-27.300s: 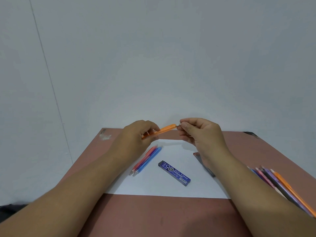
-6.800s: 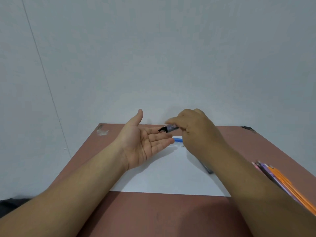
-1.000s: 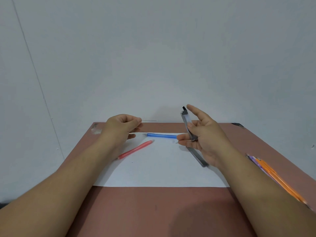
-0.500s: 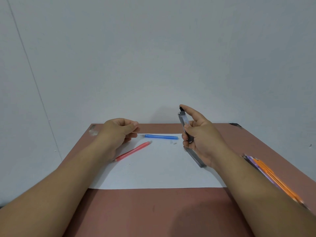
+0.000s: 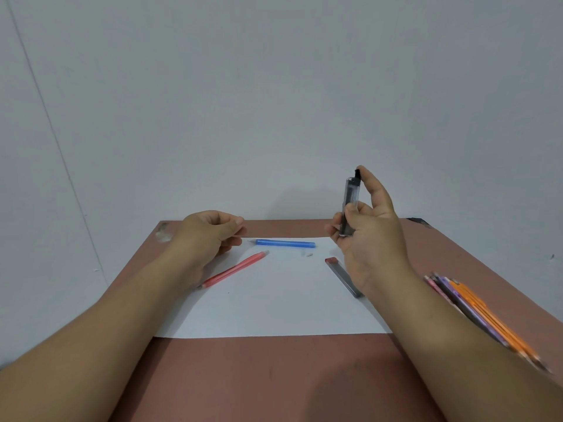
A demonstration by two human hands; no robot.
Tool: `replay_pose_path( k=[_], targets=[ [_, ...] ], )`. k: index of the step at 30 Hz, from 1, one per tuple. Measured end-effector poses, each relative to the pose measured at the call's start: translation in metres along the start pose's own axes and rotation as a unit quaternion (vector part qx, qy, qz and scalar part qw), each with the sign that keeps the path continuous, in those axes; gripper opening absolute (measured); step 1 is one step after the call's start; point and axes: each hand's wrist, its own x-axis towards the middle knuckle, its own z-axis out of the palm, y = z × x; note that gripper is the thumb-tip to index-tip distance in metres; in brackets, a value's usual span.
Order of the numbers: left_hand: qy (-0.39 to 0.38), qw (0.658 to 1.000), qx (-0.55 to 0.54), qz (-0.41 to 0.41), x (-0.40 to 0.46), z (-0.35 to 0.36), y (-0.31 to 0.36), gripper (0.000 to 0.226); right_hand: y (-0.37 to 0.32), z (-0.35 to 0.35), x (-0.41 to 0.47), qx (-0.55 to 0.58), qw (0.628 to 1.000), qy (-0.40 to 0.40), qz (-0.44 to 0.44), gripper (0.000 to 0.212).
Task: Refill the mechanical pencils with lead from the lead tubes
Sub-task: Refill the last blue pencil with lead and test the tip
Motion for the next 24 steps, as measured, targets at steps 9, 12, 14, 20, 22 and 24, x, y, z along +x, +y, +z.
replay_pose_path(
  k=[9,12,14,20,22,24],
  targets=[
    [0.003,1.000,0.004,-0.001,0.000,0.000,0.001,0.012,-0.002,0.003,-0.002,0.037,0.998,0.007,0.042,0.064],
    [0.005,1.000,0.002,-0.002,-0.001,-0.001,0.002,0.012,0.000,0.004,-0.004,-0.062,0.997,-0.020,0.044,0.068],
    [0.016,1.000,0.004,-0.005,-0.001,-0.001,0.004,0.012,0.003,0.004,-0.006,-0.164,0.985,-0.055,0.004,0.070],
    [0.026,0.999,0.008,-0.017,-0.002,-0.007,0.009,0.012,0.003,0.007,-0.015,-0.336,0.913,-0.224,-0.054,0.057],
    [0.023,1.000,0.002,-0.020,-0.003,-0.009,0.011,0.010,0.006,0.005,-0.017,-0.412,0.859,-0.301,-0.037,0.055],
    [0.024,0.999,0.005,-0.023,-0.003,-0.010,0.014,0.010,0.009,0.004,-0.018,-0.484,0.804,-0.344,-0.014,0.054]
  ],
)
